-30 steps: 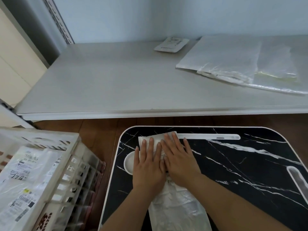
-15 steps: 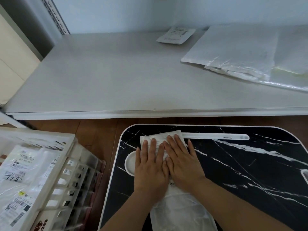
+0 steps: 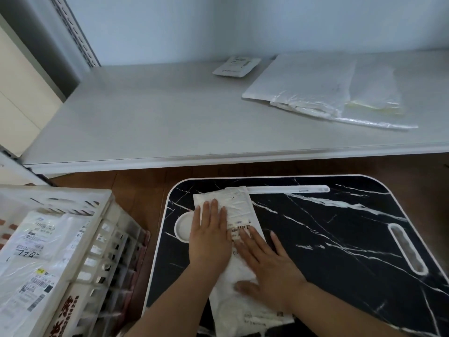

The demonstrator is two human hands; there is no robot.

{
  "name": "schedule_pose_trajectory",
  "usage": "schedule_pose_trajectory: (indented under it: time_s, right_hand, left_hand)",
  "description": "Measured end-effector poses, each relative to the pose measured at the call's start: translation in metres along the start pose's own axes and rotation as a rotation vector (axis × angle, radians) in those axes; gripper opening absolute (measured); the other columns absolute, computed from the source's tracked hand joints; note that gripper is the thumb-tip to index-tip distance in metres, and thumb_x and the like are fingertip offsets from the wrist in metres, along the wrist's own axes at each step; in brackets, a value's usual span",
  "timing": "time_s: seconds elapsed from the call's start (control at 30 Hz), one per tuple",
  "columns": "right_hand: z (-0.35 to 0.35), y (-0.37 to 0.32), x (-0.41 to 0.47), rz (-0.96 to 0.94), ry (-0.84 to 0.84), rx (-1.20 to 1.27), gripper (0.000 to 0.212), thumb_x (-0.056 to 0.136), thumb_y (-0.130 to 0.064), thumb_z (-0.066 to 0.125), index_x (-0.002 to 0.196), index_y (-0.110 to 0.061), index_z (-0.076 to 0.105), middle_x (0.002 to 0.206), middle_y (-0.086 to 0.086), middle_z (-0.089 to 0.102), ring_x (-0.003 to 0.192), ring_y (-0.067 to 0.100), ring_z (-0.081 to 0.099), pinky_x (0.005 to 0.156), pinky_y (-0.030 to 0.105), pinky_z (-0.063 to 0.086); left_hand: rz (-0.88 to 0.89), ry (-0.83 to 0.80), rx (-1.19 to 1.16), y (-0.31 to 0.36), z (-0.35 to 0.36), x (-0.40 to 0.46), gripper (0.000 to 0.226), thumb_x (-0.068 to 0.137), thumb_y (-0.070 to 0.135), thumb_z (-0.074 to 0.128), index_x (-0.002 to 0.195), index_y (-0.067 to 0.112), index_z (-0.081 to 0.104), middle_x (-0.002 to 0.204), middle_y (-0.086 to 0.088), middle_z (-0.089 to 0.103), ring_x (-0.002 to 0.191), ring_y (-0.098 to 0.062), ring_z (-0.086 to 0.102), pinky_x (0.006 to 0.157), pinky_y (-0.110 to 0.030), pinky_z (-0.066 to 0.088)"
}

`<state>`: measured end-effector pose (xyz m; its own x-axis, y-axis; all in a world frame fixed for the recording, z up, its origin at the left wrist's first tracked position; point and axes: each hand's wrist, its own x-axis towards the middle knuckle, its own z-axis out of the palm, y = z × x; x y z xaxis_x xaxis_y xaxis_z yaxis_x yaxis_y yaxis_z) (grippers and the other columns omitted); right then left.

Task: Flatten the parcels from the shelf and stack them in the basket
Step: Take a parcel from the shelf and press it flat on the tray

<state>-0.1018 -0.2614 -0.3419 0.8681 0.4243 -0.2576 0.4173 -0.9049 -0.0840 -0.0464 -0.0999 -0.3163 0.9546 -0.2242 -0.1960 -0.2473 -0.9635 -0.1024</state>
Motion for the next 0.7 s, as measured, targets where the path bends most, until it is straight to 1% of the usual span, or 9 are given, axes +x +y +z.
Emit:
schedule_pose_trajectory:
  time_s: [0.13, 0.2, 0.27, 0.3, 0.37, 0.5, 0.57, 0.63, 0.7]
  right_hand:
    - [-0.013, -0.011, 0.001, -0.026, 0.017, -0.071, 0.094, 0.074, -0.076, -0.021, 0.148, -0.019, -0.013, 0.157, 0.002, -0.023, 0.144, 0.020, -0.026, 0.111, 0.056, -0.007]
    - [-0.019, -0.017, -0.001, 0.080, -0.037, -0.013, 0.095, 0.079, -0.075, -0.022, 0.149, -0.017, 0.007, 0.161, 0.008, 0.005, 0.146, 0.024, -0.002, 0.112, 0.053, 0.005]
    - [-0.015, -0.021, -0.007, 0.155, 0.001, 0.024, 0.092, 0.079, -0.076, -0.018, 0.146, -0.015, -0.005, 0.159, 0.007, -0.009, 0.143, 0.018, -0.011, 0.118, 0.048, 0.001]
    - [-0.010, -0.025, -0.013, 0.191, -0.011, 0.055, 0.085, 0.083, -0.074, -0.011, 0.142, -0.014, -0.019, 0.154, 0.004, -0.025, 0.140, 0.016, -0.022, 0.117, 0.046, -0.006]
    - [-0.014, -0.039, -0.021, 0.263, -0.132, 0.087, 0.076, 0.095, -0.060, 0.004, 0.142, -0.007, -0.024, 0.152, 0.007, -0.030, 0.141, 0.019, -0.027, 0.116, 0.043, -0.010]
    - [-0.014, -0.058, -0.036, 0.199, -0.127, 0.172, 0.078, 0.093, -0.056, -0.011, 0.148, 0.000, -0.014, 0.142, 0.010, -0.035, 0.139, 0.025, -0.032, 0.115, 0.038, -0.017]
    - [-0.008, -0.052, -0.042, 0.183, -0.005, 0.169, 0.084, 0.087, -0.056, -0.018, 0.147, -0.001, 0.002, 0.155, 0.013, -0.011, 0.144, 0.027, -0.021, 0.116, 0.037, -0.011]
    - [0.000, -0.041, -0.047, 0.166, -0.057, 0.202, 0.078, 0.098, -0.057, 0.002, 0.148, 0.000, 0.022, 0.152, 0.016, 0.035, 0.145, 0.028, 0.016, 0.111, 0.047, 0.014]
    - [0.013, -0.035, -0.047, 0.131, -0.031, 0.183, 0.076, 0.099, -0.058, 0.012, 0.152, -0.004, 0.011, 0.150, 0.015, 0.039, 0.142, 0.028, 0.027, 0.106, 0.051, 0.023]
  left_hand:
    - [0.151, -0.120, -0.134, 0.006, 0.003, -0.049, 0.058, 0.103, 0.037, 0.020, 0.153, 0.018, -0.004, 0.156, 0.000, -0.021, 0.147, -0.021, -0.016, 0.116, -0.035, -0.008]
    - [0.194, -0.061, -0.134, 0.005, 0.016, -0.069, 0.055, 0.101, 0.035, 0.025, 0.152, 0.017, 0.018, 0.155, -0.005, -0.003, 0.148, -0.022, 0.008, 0.117, -0.036, 0.009]
    - [0.157, -0.022, -0.187, 0.005, 0.012, -0.080, 0.056, 0.094, 0.036, 0.031, 0.144, 0.013, 0.037, 0.151, -0.013, 0.020, 0.140, -0.026, 0.035, 0.110, -0.039, 0.028]
    - [0.165, -0.029, -0.165, 0.006, 0.010, -0.082, 0.055, 0.096, 0.032, 0.030, 0.147, 0.012, 0.024, 0.153, -0.014, 0.011, 0.144, -0.028, 0.025, 0.114, -0.041, 0.023]
    - [0.214, -0.047, -0.083, 0.007, 0.013, -0.080, 0.059, 0.102, 0.026, 0.024, 0.148, 0.015, -0.012, 0.153, -0.007, -0.022, 0.146, -0.024, -0.014, 0.120, -0.041, -0.003]
    - [0.210, -0.115, -0.161, 0.010, 0.014, -0.075, 0.059, 0.104, 0.032, 0.019, 0.150, 0.019, -0.016, 0.157, -0.003, -0.024, 0.145, -0.018, -0.022, 0.119, -0.034, -0.010]
    - [0.212, -0.130, -0.200, 0.010, 0.019, -0.079, 0.059, 0.102, 0.044, 0.008, 0.147, 0.020, -0.022, 0.154, 0.000, -0.030, 0.142, -0.016, -0.027, 0.120, -0.035, -0.010]
    - [0.191, -0.076, -0.183, 0.010, 0.028, -0.084, 0.064, 0.094, 0.055, -0.005, 0.145, 0.020, -0.022, 0.155, -0.002, -0.027, 0.143, -0.018, -0.025, 0.120, -0.036, -0.007]
    - [0.125, -0.083, -0.248, 0.010, 0.036, -0.087, 0.069, 0.097, 0.055, -0.001, 0.151, 0.013, 0.000, 0.160, -0.010, 0.010, 0.148, -0.023, 0.001, 0.117, -0.037, 0.011]
